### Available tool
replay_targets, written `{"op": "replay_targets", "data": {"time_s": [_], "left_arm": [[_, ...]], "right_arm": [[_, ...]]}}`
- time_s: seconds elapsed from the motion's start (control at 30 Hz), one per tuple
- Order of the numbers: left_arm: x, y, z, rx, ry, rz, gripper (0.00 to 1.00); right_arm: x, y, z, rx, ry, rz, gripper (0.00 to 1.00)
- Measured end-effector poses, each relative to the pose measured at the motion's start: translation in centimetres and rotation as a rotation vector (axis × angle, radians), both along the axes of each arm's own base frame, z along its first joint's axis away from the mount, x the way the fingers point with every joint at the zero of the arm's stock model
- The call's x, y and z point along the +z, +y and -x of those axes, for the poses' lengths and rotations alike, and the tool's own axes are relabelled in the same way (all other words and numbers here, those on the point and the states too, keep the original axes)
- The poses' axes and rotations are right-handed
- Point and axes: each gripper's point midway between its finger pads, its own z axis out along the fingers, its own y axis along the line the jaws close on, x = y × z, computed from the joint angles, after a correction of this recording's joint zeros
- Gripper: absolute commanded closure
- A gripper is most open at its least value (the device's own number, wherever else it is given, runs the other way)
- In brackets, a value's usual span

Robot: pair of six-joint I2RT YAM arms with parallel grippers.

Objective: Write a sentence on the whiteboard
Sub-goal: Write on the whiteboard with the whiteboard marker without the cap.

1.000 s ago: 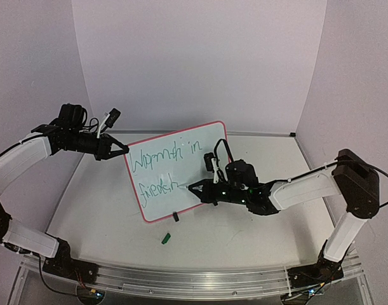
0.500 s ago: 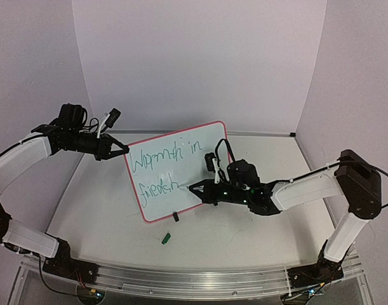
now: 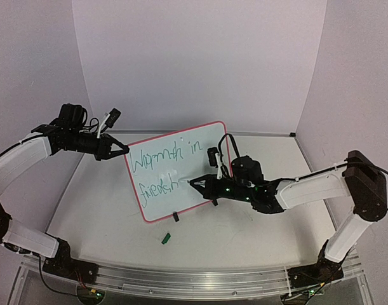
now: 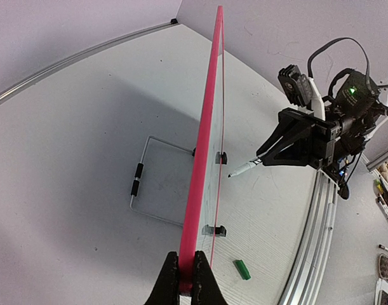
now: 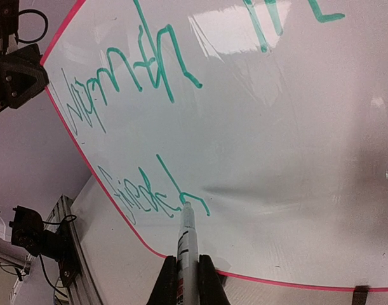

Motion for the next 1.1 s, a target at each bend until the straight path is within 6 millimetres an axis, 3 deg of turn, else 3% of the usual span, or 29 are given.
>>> {"op": "replay_targets", "data": {"time_s": [0.53,0.9,1.1], "left_arm": [[0.0,0.0,0.0,0.002,0.0,-0.002,1.0],[0.0,0.0,0.0,0.002,-0.001,-0.002,1.0],[0.0,0.0,0.0,0.001,-0.002,-0.002,1.0]], "right_arm": [[-0.9,-0.1,-1.4,-0.033,0.002,0.022,1.0],[-1.1,-0.2,-1.4,-0.036,0.008,0.025,1.0],[-2.4,-0.7,-1.0,-0.038,0.034,0.043,1.0]]}}
